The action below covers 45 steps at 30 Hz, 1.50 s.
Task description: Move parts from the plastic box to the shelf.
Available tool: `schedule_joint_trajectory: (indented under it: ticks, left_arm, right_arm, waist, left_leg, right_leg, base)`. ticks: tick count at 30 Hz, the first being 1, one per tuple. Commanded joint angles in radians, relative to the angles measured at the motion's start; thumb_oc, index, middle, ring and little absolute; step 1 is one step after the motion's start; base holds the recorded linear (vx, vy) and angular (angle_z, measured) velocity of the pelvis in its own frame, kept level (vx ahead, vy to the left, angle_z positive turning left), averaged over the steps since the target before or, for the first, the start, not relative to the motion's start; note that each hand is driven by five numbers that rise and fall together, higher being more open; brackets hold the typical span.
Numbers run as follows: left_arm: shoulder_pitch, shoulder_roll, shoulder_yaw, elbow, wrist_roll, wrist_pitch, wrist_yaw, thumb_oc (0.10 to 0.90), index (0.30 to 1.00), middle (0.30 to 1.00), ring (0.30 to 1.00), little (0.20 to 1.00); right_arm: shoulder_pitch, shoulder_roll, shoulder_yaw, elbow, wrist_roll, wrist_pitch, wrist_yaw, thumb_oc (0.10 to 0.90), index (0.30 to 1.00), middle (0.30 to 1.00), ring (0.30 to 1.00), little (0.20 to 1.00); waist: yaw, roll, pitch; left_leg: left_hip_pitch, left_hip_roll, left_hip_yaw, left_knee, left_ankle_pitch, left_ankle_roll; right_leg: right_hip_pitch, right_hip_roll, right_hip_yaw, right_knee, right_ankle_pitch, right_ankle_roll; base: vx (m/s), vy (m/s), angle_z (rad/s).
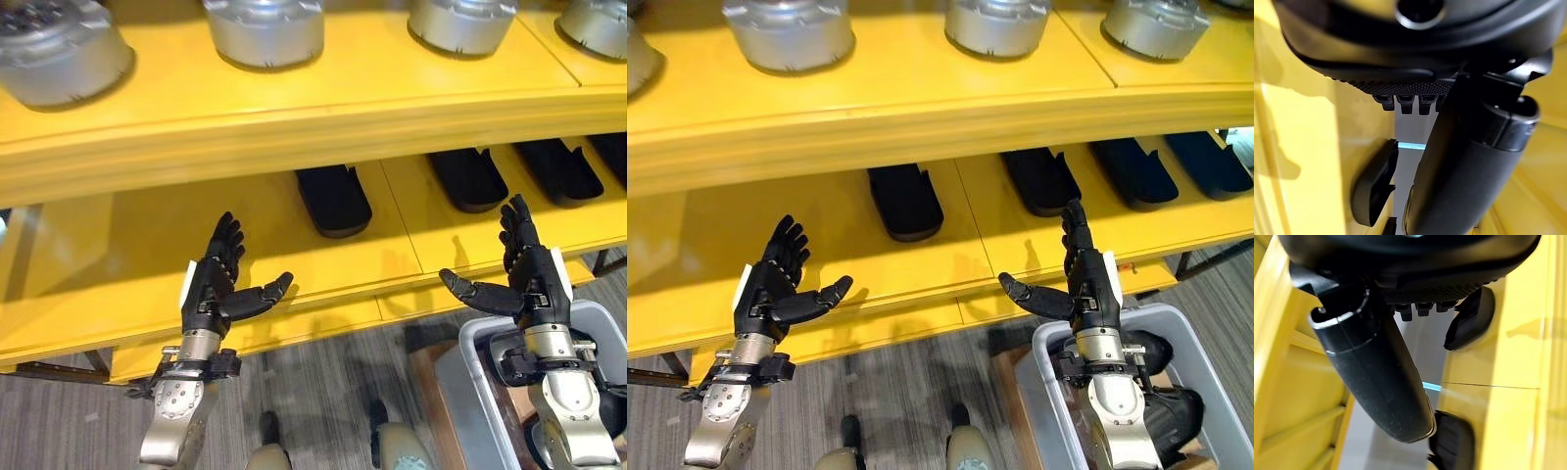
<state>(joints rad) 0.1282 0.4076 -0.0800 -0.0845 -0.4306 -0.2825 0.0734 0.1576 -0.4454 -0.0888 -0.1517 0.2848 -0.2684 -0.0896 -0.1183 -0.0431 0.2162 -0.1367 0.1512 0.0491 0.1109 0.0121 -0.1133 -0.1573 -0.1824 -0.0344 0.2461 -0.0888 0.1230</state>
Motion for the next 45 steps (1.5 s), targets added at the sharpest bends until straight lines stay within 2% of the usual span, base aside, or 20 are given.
schedule_joint_trajectory:
  ticks: [1, 4, 8, 9, 10, 11, 13, 14, 15, 16, 18, 22, 24, 26, 28, 29, 33, 40, 42, 45]
  left_arm:
    - [-0.051, 0.025, 0.029, -0.048, -0.014, -0.103, -0.008, 0.900, 1.000, 1.000, 1.000, 1.000]
    - [-0.059, 0.036, 0.037, -0.057, 0.004, -0.100, -0.004, 0.900, 1.000, 1.000, 1.000, 1.000]
    - [-0.080, 0.051, 0.045, -0.059, 0.022, -0.105, 0.011, 0.900, 1.000, 1.000, 1.000, 1.000]
    - [-0.081, 0.052, 0.045, -0.058, 0.022, -0.106, 0.011, 0.900, 1.000, 1.000, 1.000, 1.000]
    - [-0.088, 0.058, 0.053, -0.062, 0.021, -0.115, 0.021, 0.900, 1.000, 1.000, 1.000, 1.000]
    - [-0.090, 0.061, 0.055, -0.065, 0.019, -0.117, 0.027, 0.900, 1.000, 1.000, 1.000, 1.000]
    - [-0.095, 0.072, 0.062, -0.076, 0.013, -0.119, 0.036, 0.900, 1.000, 1.000, 1.000, 1.000]
    - [-0.102, 0.072, 0.061, -0.077, 0.015, -0.118, 0.041, 0.900, 1.000, 1.000, 1.000, 1.000]
    - [-0.104, 0.071, 0.061, -0.074, 0.009, -0.116, 0.042, 0.900, 1.000, 1.000, 1.000, 1.000]
    - [-0.102, 0.069, 0.065, -0.075, 0.014, -0.113, 0.046, 0.900, 1.000, 1.000, 1.000, 1.000]
    - [-0.086, 0.068, 0.078, -0.082, 0.022, -0.106, 0.046, 0.900, 1.000, 1.000, 1.000, 1.000]
    - [-0.034, 0.062, 0.116, -0.091, 0.017, -0.094, 0.041, 0.900, 1.000, 1.000, 1.000, 1.000]
    - [-0.006, 0.056, 0.130, -0.085, 0.019, -0.090, 0.027, 0.900, 1.000, 1.000, 1.000, 1.000]
    - [0.027, 0.041, 0.140, -0.089, -0.004, -0.085, 0.012, 0.900, 1.000, 1.000, 1.000, 1.000]
    - [0.035, 0.039, 0.140, -0.096, -0.005, -0.083, 0.007, 0.900, 1.000, 1.000, 1.000, 1.000]
    - [0.046, 0.035, 0.138, -0.106, -0.006, -0.078, -0.013, 0.900, 1.000, 1.000, 1.000, 1.000]
    - [0.053, 0.024, 0.127, -0.109, -0.005, -0.079, -0.028, 0.900, 1.000, 1.000, 1.000, 1.000]
    - [0.060, 0.010, 0.111, -0.107, -0.015, -0.076, -0.040, 0.900, 1.000, 1.000, 1.000, 1.000]
    - [0.035, 0.016, 0.090, -0.106, -0.003, -0.079, -0.042, 0.900, 1.000, 1.000, 1.000, 1.000]
    - [0.023, 0.016, 0.081, -0.107, -0.003, -0.081, -0.041, 0.900, 1.000, 1.000, 1.000, 1.000]
  right_arm:
    - [-0.034, -0.004, -0.063, -0.087, -0.007, -0.080, -0.033, 0.900, 1.000, 1.000, 1.000, 1.000]
    - [-0.013, 0.023, -0.068, -0.087, -0.008, -0.072, -0.027, 0.900, 1.000, 1.000, 1.000, 1.000]
    - [-0.017, 0.050, -0.054, -0.080, 0.002, -0.067, -0.026, 0.900, 1.000, 1.000, 1.000, 1.000]
    - [-0.018, 0.051, -0.054, -0.080, 0.002, -0.067, -0.026, 0.900, 1.000, 1.000, 1.000, 1.000]
    - [-0.035, 0.056, -0.034, -0.081, -0.002, -0.063, -0.026, 0.900, 1.000, 1.000, 1.000, 1.000]
    - [-0.056, 0.053, -0.013, -0.078, 0.003, -0.064, -0.027, 0.900, 1.000, 1.000, 1.000, 1.000]
    - [-0.077, 0.048, 0.013, -0.072, 0.004, -0.063, -0.028, 0.900, 1.000, 1.000, 1.000, 1.000]
    - [-0.090, 0.046, 0.028, -0.068, 0.002, -0.060, -0.026, 0.900, 1.000, 1.000, 1.000, 1.000]
    - [-0.095, 0.047, 0.042, -0.067, 0.003, -0.058, -0.021, 0.900, 1.000, 1.000, 1.000, 1.000]
    - [-0.096, 0.047, 0.049, -0.067, -0.004, -0.054, -0.016, 0.900, 1.000, 1.000, 1.000, 1.000]
    - [-0.099, 0.042, 0.061, -0.069, -0.006, -0.049, -0.006, 0.900, 1.000, 1.000, 1.000, 1.000]
    - [-0.099, 0.039, 0.077, -0.062, 0.013, -0.039, 0.010, 0.900, 1.000, 1.000, 1.000, 1.000]
    - [-0.085, 0.039, 0.077, -0.062, 0.015, -0.030, 0.024, 0.900, 1.000, 1.000, 1.000, 1.000]
    - [-0.064, 0.031, 0.063, -0.078, 0.038, -0.032, 0.039, 0.900, 1.000, 1.000, 1.000, 1.000]
    - [-0.054, 0.027, 0.055, -0.082, 0.046, -0.034, 0.046, 0.900, 1.000, 1.000, 1.000, 1.000]
    - [-0.033, 0.018, 0.039, -0.088, 0.054, -0.037, 0.057, 0.900, 1.000, 1.000, 1.000, 1.000]
    - [-0.013, 0.007, 0.017, -0.093, 0.061, -0.047, 0.059, 0.900, 1.000, 1.000, 1.000, 1.000]
    - [-0.002, 0.001, 0.002, -0.095, 0.063, -0.056, 0.051, 0.900, 1.000, 1.000, 1.000, 1.000]
    - [-0.001, 0.004, -0.005, -0.089, 0.066, -0.067, 0.040, 0.900, 1.000, 1.000, 1.000, 1.000]
    - [0.000, 0.004, -0.007, -0.089, 0.072, -0.074, 0.038, 0.900, 1.000, 1.000, 1.000, 1.000]
  waist:
    - [-0.022, -0.035, -0.085]
    - [-0.023, -0.050, -0.075]
    - [-0.028, -0.069, -0.063]
    - [-0.026, -0.070, -0.064]
    - [-0.024, -0.073, -0.049]
    - [-0.012, -0.067, -0.030]
    - [0.010, -0.049, -0.011]
    - [0.009, -0.041, -0.006]
    - [0.013, -0.029, -0.006]
    - [0.015, -0.027, -0.004]
    - [0.030, -0.030, 0.001]
    - [0.050, -0.057, -0.013]
    - [0.047, -0.067, -0.027]
    - [0.040, -0.065, -0.041]
    - [0.036, -0.064, -0.049]
    - [0.024, -0.058, -0.060]
    - [0.003, -0.039, -0.068]
    - [-0.015, -0.006, -0.061]
    - [-0.026, 0.015, -0.058]
    - [-0.034, 0.024, -0.056]
  left_leg:
    - [0.035, 0.008, -0.028, 0.056, -0.123, 0.041]
    - [0.015, -0.028, -0.011, 0.122, -0.161, 0.063]
    - [-0.029, -0.074, 0.022, 0.190, -0.210, 0.105]
    - [-0.032, -0.074, 0.025, 0.193, -0.211, 0.106]
    - [-0.043, -0.075, 0.072, 0.213, -0.225, 0.119]
    - [-0.037, -0.062, 0.110, 0.217, -0.237, 0.123]
    - [-0.021, -0.044, 0.157, 0.202, -0.232, 0.131]
    - [-0.011, -0.039, 0.171, 0.192, -0.229, 0.139]
    - [0.007, -0.027, 0.181, 0.182, -0.245, 0.139]
    - [0.018, -0.025, 0.201, 0.177, -0.244, 0.146]
    - [0.041, -0.024, 0.237, 0.172, -0.253, 0.150]
    - [0.084, -0.008, 0.306, 0.174, -0.266, 0.135]
    - [0.102, 0.014, 0.335, 0.166, -0.254, 0.118]
    - [0.126, 0.043, 0.361, 0.143, -0.232, 0.098]
    - [0.132, 0.051, 0.365, 0.131, -0.221, 0.089]
    - [0.142, 0.070, 0.375, 0.112, -0.200, 0.072]
    - [0.157, 0.102, 0.382, 0.074, -0.159, 0.042]
    - [0.162, 0.139, 0.400, 0.055, -0.121, 0.012]
    - [0.161, 0.161, 0.392, 0.038, -0.086, -0.005]
    - [0.160, 0.178, 0.395, 0.043, -0.082, -0.009]
  right_leg:
    - [0.039, -0.096, 0.052, -0.094, 0.109, 0.058]
    - [0.046, -0.134, 0.069, -0.100, 0.157, 0.078]
    - [0.019, -0.181, 0.097, -0.136, 0.282, 0.095]
    - [0.016, -0.182, 0.101, -0.139, 0.285, 0.097]
    - [-0.024, -0.199, 0.072, -0.163, 0.370, 0.097]
    - [-0.049, -0.211, 0.006, -0.174, 0.405, 0.103]
    - [-0.044, -0.229, -0.142, -0.150, 0.357, 0.093]
    - [-0.042, -0.224, -0.164, -0.118, 0.326, 0.083]
    - [-0.033, -0.212, -0.175, -0.079, 0.277, 0.090]
    - [-0.034, -0.201, -0.180, -0.040, 0.245, 0.080]
    - [-0.027, -0.193, -0.185, -0.032, 0.220, 0.075]
    - [-0.003, -0.186, -0.216, -0.110, 0.244, 0.093]
    - [0.023, -0.155, -0.194, -0.164, 0.239, 0.094]
    - [0.029, -0.128, -0.179, -0.184, 0.227, 0.086]
    - [0.036, -0.116, -0.180, -0.193, 0.213, 0.080]
    - [0.044, -0.095, -0.184, -0.204, 0.188, 0.071]
    - [0.039, -0.066, -0.183, -0.192, 0.152, 0.054]
    - [0.016, -0.035, -0.174, -0.157, 0.113, 0.039]
    - [0.003, -0.006, -0.160, -0.126, 0.079, 0.017]
    - [-0.009, 0.013, -0.146, -0.095, 0.055, 0.003]
  base:
    - [0.06, 0.220, 0.07]
    - [0.02, 0.225, 0.03]
    - [-0.05, 0.207, -0.13]
    - [-0.12, 0.214, -0.34]
    - [-0.14, 0.216, -0.32]
    - [-0.18, 0.290, -0.85]
    - [-0.11, 0.234, -1.46]
    - [-0.02, 0.212, -1.34]
    - [0.00, 0.179, -0.94]
    - [0.03, 0.119, -0.63]
    - [-0.03, 0.051, -0.95]
    - [0.04, -0.089, -0.99]
    - [0.10, -0.196, -0.55]
    - [0.12, -0.189, -0.39]
    - [0.09, -0.146, -0.50]
    - [0.08, -0.170, -0.46]
    - [0.06, -0.155, -0.24]
    - [0.01, -0.109, -0.08]
    - [-0.01, -0.163, 0.00]
    - [0.00, -0.135, 0.00]
